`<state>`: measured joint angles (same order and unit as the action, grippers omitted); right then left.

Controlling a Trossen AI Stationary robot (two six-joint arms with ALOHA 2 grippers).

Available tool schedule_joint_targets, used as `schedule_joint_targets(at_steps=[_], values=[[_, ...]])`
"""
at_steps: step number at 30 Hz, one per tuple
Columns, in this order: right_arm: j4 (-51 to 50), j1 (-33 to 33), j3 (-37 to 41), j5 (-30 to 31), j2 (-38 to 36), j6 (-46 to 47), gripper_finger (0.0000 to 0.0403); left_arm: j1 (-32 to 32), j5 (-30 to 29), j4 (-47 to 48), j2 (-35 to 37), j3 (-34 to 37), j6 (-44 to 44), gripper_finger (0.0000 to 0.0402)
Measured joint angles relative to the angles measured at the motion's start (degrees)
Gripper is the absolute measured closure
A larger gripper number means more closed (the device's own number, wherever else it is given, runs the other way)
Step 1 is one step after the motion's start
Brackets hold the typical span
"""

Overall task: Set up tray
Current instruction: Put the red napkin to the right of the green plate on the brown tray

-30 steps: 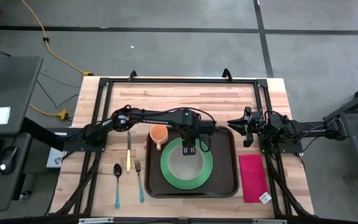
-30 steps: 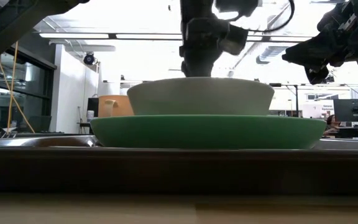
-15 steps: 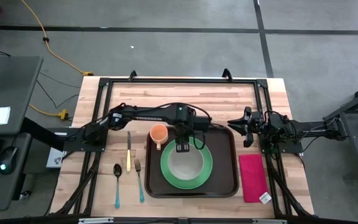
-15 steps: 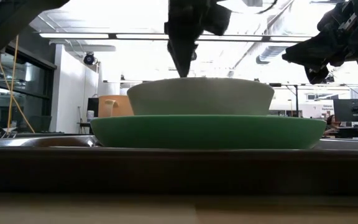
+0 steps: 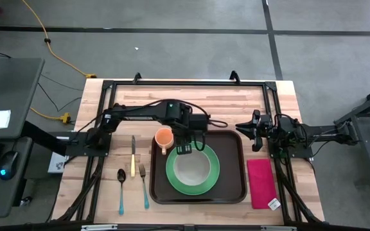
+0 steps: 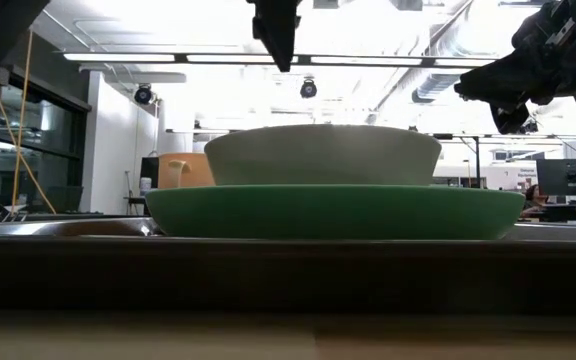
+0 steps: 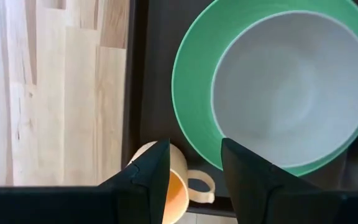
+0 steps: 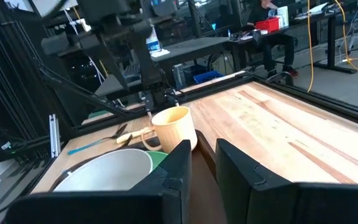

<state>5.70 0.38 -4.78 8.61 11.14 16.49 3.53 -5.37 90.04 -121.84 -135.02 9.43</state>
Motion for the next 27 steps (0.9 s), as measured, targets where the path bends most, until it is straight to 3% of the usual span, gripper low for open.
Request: schedule_joint_targets(at_steps=[15,27], values=[[-0.2,0.0,0.0,-0.2,0.0,0.0,0.0349,3.0,-0.5,0.0,3.0,0.0,1.4,0.0229],[-0.6,0.0,0.0,-0.2,0.0,0.0,0.0351,5.3,-5.5,0.0,6.7,0.1,4.0,0.0229]])
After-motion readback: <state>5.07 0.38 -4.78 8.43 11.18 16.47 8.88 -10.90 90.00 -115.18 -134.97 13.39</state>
